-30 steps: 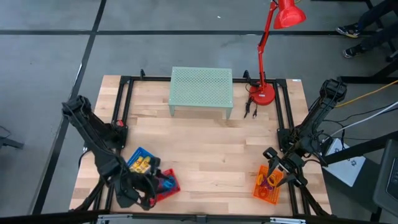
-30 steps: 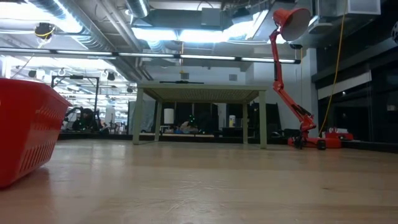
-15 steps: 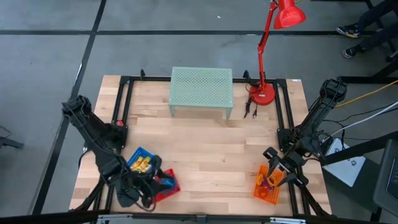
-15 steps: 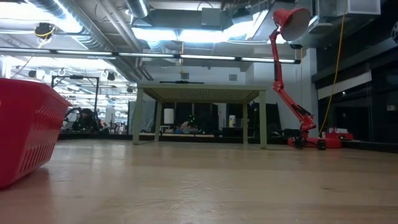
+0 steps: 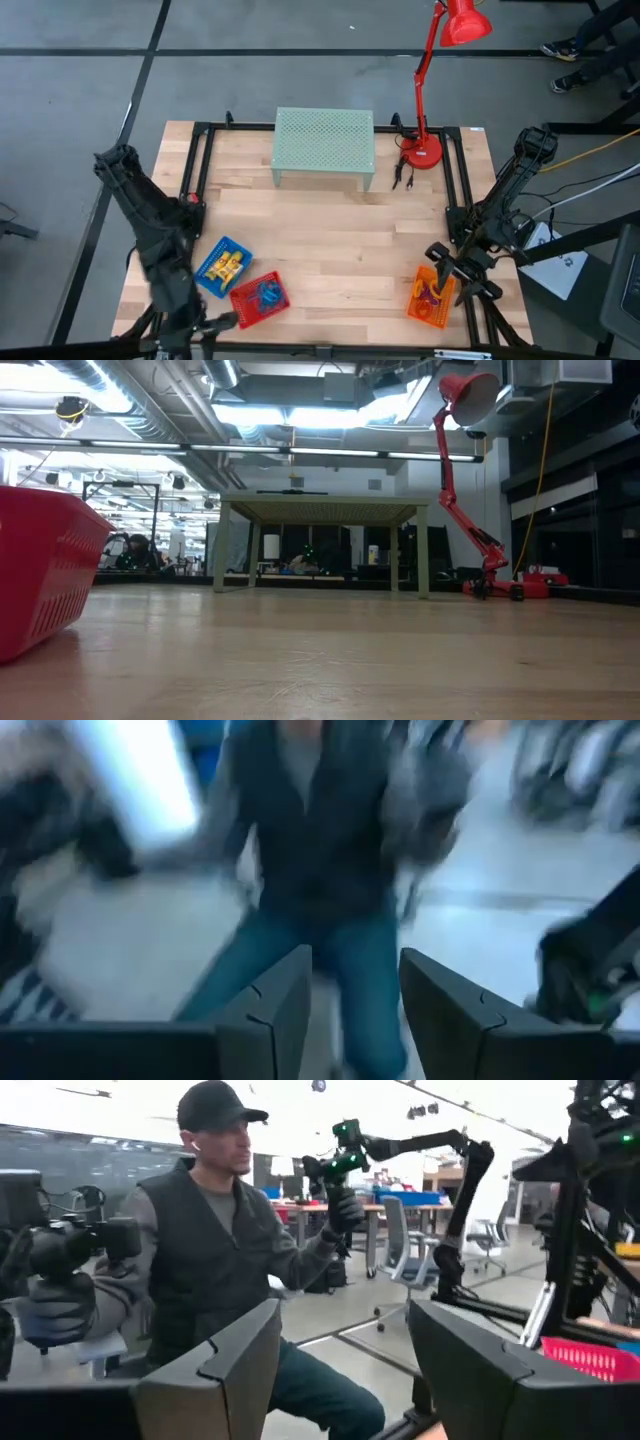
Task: Pick & Place Office Desk Supplies
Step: Return to Home Position
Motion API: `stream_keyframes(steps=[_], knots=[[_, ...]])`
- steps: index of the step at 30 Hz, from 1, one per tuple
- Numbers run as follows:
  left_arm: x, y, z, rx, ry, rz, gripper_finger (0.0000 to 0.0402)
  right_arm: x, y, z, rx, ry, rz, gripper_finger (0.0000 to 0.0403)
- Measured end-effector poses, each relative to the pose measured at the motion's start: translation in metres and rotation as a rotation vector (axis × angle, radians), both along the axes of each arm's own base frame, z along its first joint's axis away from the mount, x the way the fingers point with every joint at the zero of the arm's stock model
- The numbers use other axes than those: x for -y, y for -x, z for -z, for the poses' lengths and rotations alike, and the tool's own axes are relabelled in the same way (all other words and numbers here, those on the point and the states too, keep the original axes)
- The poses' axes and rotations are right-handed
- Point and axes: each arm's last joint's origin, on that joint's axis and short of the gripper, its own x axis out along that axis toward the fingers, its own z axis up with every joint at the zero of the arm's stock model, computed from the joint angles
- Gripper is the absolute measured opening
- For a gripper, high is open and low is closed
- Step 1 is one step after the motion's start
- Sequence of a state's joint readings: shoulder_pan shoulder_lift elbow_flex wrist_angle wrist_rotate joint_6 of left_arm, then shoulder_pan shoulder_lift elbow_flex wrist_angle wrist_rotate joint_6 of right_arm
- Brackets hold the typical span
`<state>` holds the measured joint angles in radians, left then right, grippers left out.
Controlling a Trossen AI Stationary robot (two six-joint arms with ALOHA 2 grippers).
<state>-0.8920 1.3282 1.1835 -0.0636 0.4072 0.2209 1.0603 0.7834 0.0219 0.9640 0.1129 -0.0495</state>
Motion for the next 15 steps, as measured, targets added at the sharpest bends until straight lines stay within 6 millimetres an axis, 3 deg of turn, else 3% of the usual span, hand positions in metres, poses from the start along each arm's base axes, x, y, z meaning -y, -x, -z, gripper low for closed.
stream_keyframes(steps=[3,7,11,15], knots=[[-0.01,0.012,0.009,-0.04,-0.082,-0.197,0.0153,0.0,0.0,0.002,-0.021,0.013,-0.002,0.0225],[-0.041,0.034,0.018,0.081,0.042,-0.119,0.0151,0.001,0.002,0.004,-0.023,0.027,-0.032,0.0225],[-0.072,0.052,0.058,0.06,0.138,-0.248,0.0149,0.002,0.002,0.001,-0.005,0.012,-0.018,0.0225],[-0.099,0.068,0.107,0.125,0.197,-0.266,0.0148,0.003,0.002,0.0,-0.002,0.004,-0.016,0.0225]])
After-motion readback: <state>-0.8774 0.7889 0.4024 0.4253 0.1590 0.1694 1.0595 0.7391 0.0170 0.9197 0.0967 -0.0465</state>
